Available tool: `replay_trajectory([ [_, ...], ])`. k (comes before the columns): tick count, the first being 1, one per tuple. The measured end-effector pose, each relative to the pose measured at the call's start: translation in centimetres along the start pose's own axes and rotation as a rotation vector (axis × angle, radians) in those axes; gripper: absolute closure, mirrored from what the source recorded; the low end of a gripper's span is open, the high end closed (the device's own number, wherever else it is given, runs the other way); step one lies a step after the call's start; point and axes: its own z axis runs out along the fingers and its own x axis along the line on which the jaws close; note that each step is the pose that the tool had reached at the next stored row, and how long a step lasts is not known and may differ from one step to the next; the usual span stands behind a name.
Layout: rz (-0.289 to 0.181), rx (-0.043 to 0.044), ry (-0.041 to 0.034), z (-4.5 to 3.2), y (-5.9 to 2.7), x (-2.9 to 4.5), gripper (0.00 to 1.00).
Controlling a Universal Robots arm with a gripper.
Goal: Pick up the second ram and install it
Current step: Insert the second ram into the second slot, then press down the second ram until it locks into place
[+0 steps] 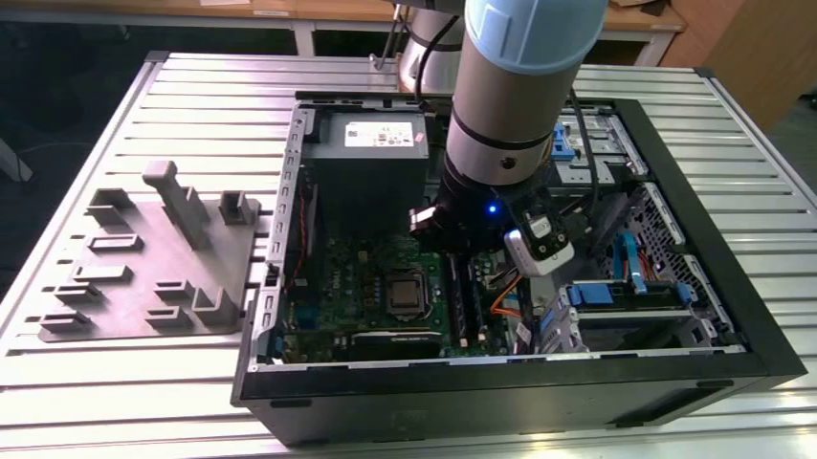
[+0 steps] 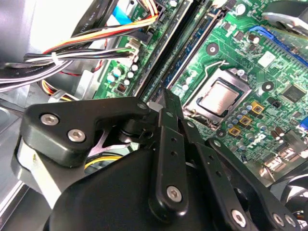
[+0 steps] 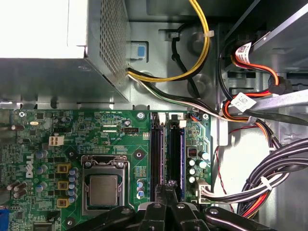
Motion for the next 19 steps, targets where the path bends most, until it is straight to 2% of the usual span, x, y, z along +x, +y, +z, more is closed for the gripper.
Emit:
replay_trajectory([
  [11, 0.0, 0.0001, 0.0, 0.0, 0.07, 0.0, 0.9],
  [19, 0.0, 0.0, 0.0, 0.06, 0.82, 0.01, 0.9],
])
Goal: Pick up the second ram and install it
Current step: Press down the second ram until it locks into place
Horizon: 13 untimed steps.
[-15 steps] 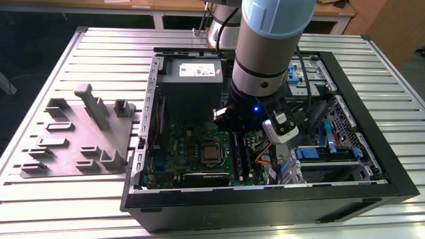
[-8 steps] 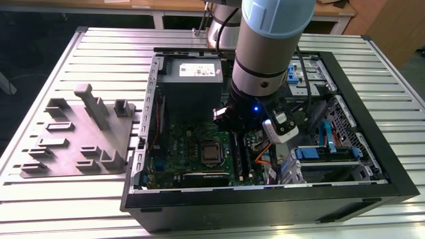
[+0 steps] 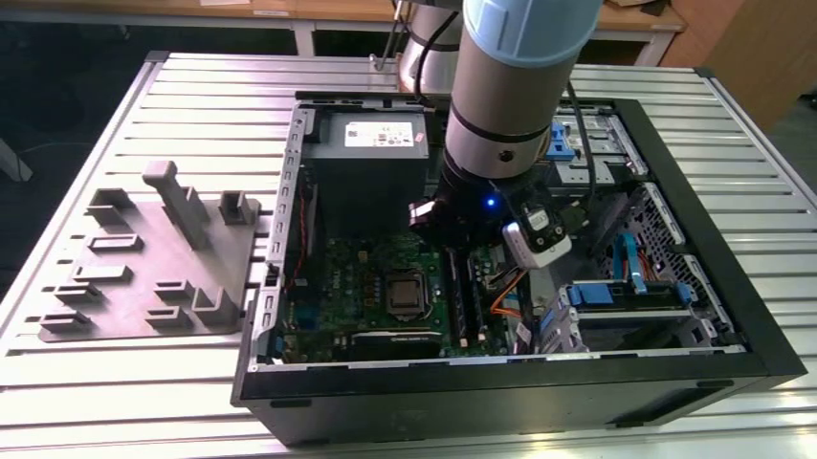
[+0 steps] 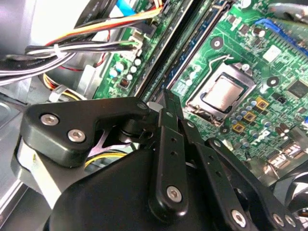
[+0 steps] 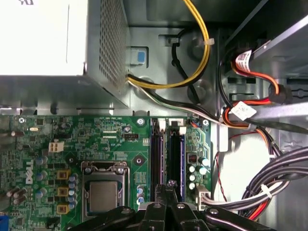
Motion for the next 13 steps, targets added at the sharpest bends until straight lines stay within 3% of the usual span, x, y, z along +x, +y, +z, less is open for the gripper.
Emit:
replay_trajectory([
  [13, 0.0, 0.0, 0.0, 0.1, 1.44, 0.01, 0.9],
])
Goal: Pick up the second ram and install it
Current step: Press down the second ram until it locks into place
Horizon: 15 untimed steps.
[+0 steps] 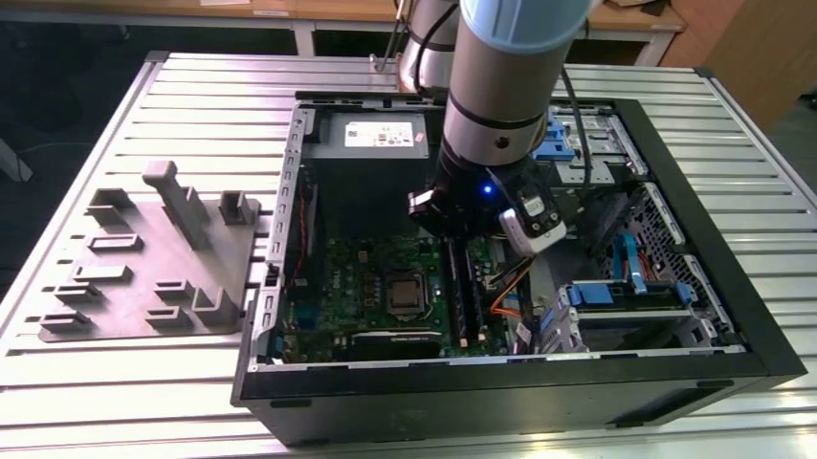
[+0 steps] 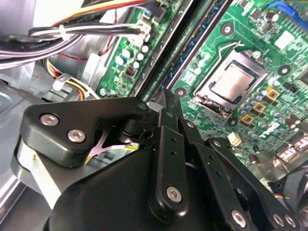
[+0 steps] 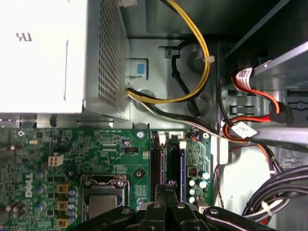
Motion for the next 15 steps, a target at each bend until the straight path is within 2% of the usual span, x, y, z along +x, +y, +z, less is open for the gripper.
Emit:
replay_trajectory([
  [15, 0.0, -0.0018, 0.0, 0.18, 1.1, 0.0, 0.9],
])
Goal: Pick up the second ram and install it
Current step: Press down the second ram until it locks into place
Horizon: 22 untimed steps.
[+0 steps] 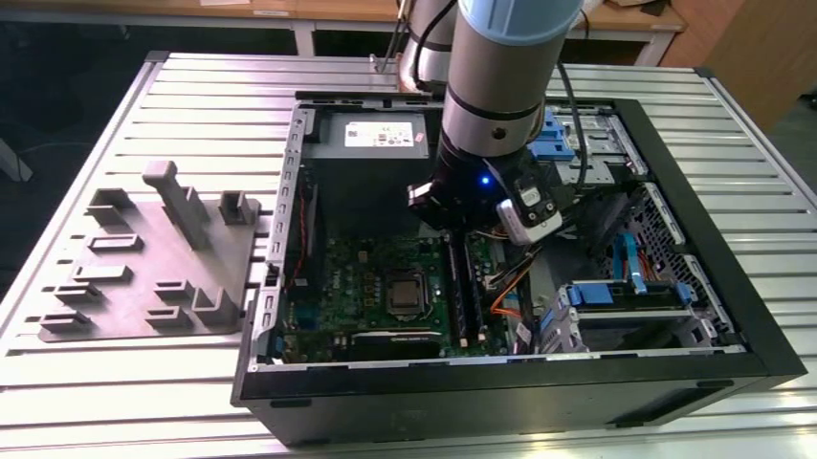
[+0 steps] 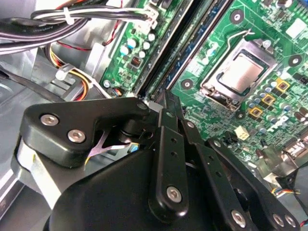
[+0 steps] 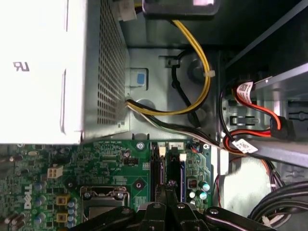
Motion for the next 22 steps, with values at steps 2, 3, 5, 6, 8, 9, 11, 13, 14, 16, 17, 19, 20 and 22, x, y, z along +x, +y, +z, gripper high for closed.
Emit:
replay_trajectory([
  [2, 0.0, 0.0001, 0.0, 0.06, 0.14, 0.0, 0.9],
  [3, 0.0, 0.0001, 0.0, 0.11, 0.25, 0.0, 0.9],
  [5, 0.0, 0.0, 0.0, 0.22, 0.58, 0.0, 0.9],
  [6, 0.0, 0.0, 0.0, 0.3, 0.75, 0.01, 0.9],
  [8, 0.0, -0.0002, -0.0001, 0.48, 0.93, 0.01, 0.9],
  [9, 0.0, -0.0001, -0.0001, 0.56, 0.98, 0.01, 0.9],
  [11, 0.0, 0.0, 0.0, 0.6, 1.01, 0.01, 0.9],
  [13, 0.0, 0.0001, 0.0, 0.6, 1.01, 0.01, 0.9],
  [14, 0.0, 0.0001, 0.0, 0.62, 1.02, 0.01, 0.9],
  [16, 0.0, 0.0002, 0.0, 0.84, 1.01, 0.02, 0.9],
  [17, 0.0, 0.0012, 0.0, 0.93, 1.01, 0.04, 0.9],
  [19, 0.0, 0.0034, 0.0001, 1.0, 1.01, 0.04, 0.9],
  [20, 0.0, 0.0035, 0.0001, 1.01, 1.0, 0.04, 0.9],
  [22, 0.0, 0.0029, -0.0001, 1.15, 1.01, 0.05, 0.9],
])
